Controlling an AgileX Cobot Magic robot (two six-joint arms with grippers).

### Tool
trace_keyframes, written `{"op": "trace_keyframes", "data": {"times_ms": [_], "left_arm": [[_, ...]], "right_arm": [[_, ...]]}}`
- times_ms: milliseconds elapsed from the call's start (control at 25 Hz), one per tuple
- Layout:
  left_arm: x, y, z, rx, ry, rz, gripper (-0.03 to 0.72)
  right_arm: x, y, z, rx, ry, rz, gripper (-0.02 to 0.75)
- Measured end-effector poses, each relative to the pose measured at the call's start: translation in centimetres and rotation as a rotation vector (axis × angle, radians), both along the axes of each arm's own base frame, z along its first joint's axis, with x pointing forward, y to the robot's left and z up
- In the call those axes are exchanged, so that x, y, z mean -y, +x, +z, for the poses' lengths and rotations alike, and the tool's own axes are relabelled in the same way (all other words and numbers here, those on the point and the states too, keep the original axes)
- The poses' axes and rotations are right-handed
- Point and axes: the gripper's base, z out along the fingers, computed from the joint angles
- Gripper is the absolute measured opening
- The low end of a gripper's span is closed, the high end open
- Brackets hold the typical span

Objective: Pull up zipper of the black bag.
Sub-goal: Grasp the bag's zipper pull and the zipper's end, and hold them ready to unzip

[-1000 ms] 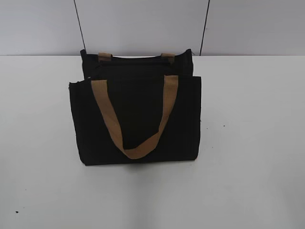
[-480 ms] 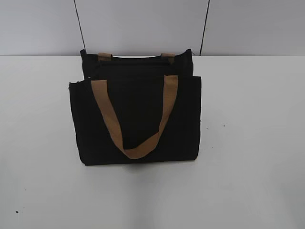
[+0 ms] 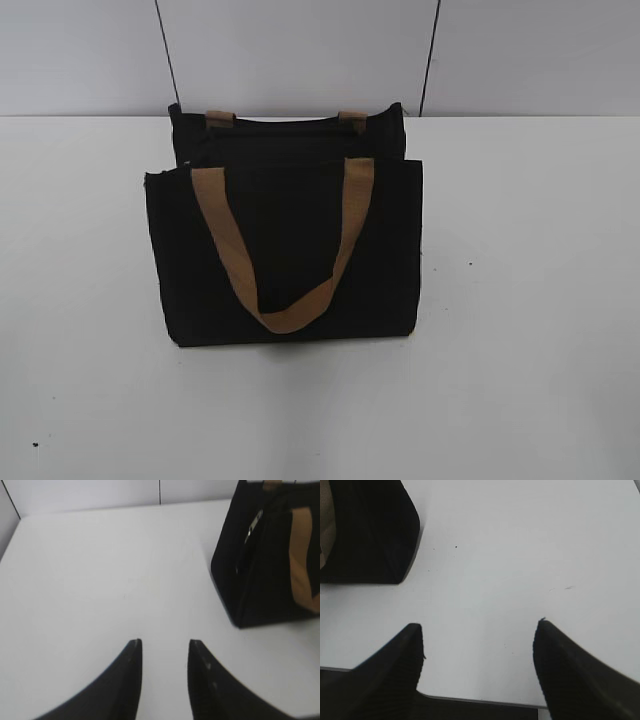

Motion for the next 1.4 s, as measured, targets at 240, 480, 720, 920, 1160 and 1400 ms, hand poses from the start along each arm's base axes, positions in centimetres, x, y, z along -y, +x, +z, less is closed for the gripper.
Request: {"op": "trace_keyframes", "data": {"times_ms": [240,480,720,920,1160,1400], "left_arm": [[-0.1,3.0,3.5,0.246,-0.067,0.036,0.307],[-0.7,8.0,5.9,0.396,-0.099,0.104,0.31],[-1.3,13.6,4.9,0.436,-0.108,0.173,0.31],[-1.7,17.2,-0.1,0.363,-0.099,0.232,0.31],[-1.0,20.2,-5.5,0.229,-0.05,0.197,0.373],[1.6,22.6,-8.8,0.164,-0.037,0.0,0.384]], "right_arm": [[0.0,0.0,0.0,0.0,0.0,0.0,0.526],[0.0,0.0,0.0,0.0,0.0,0.0,0.526],[0.0,0.0,0.0,0.0,0.0,0.0,0.526],[0.0,0.0,0.0,0.0,0.0,0.0,0.526],[0.0,0.0,0.0,0.0,0.004,0.003,0.526],[-0.1,0.0,0.0,0.0,0.005,0.003,0.526]]}}
